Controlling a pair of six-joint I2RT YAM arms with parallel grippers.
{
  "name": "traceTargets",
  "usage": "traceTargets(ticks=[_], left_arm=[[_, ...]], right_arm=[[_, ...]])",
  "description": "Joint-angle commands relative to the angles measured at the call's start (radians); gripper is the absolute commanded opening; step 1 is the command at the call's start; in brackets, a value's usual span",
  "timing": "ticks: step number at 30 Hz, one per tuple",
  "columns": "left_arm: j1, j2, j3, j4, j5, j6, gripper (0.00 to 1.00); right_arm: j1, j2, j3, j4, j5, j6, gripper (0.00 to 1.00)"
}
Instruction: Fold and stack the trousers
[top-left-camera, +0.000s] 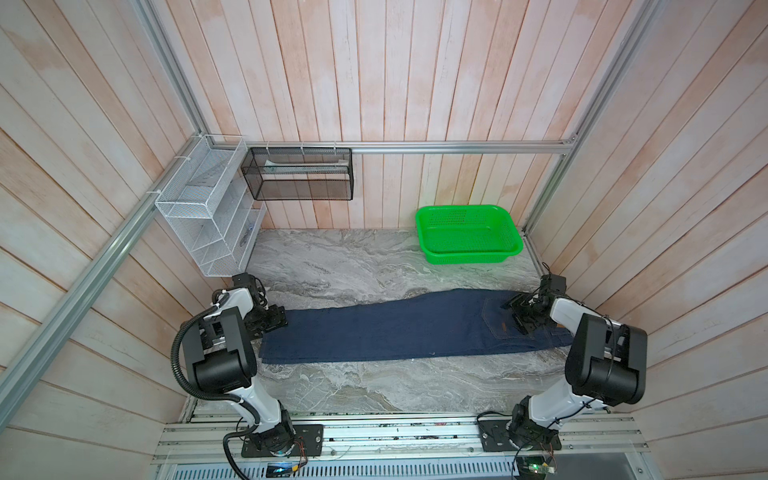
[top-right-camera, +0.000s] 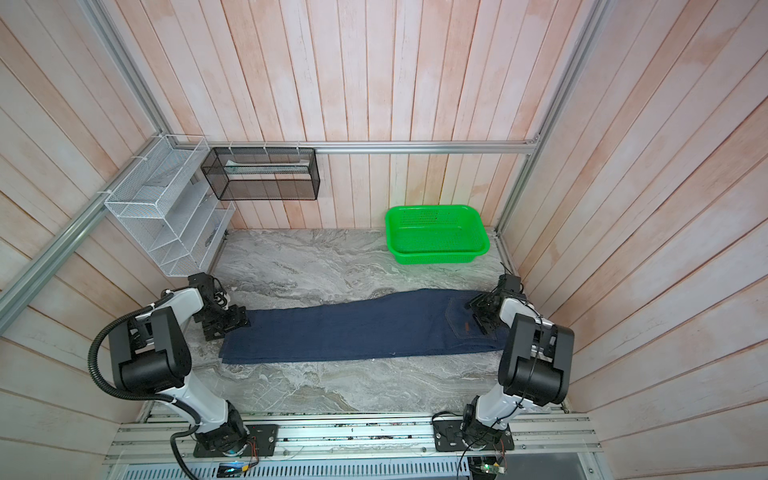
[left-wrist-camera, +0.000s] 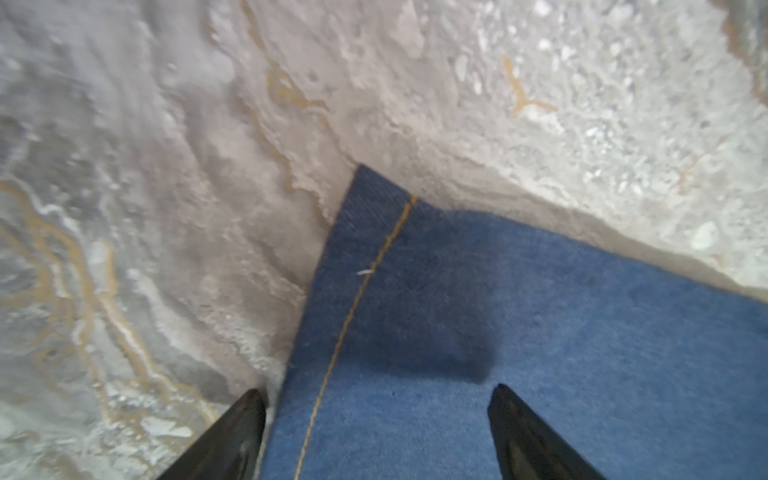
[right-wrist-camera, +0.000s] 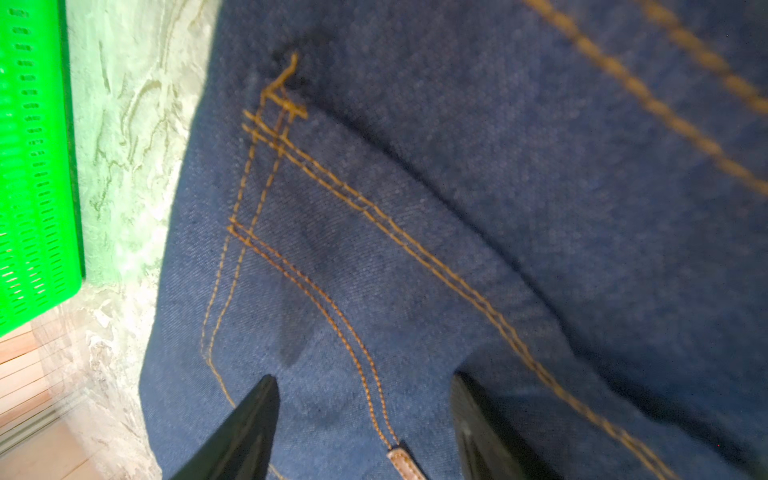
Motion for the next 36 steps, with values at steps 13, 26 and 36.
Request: traceTargets(ticks=[13,26,36], left_arm=[[-0.079,0.127,0.01,-0.012,0.063,0.04,0.7],[-0.097,0.065,0.038,-0.034,0.098,0.019,0.08],[-0.101,-0.091,0.142,-0.114,-0.096,-0.034,0.0]], right_arm=[[-0.009,0.083,-0.069,-0.07,0.077,0.002,0.68],[-0.005,0.092,-0.067,-0.066,0.075,0.005,0.67],[0.084,0.065,-0.052,-0.095,0.069,0.024,0.67]])
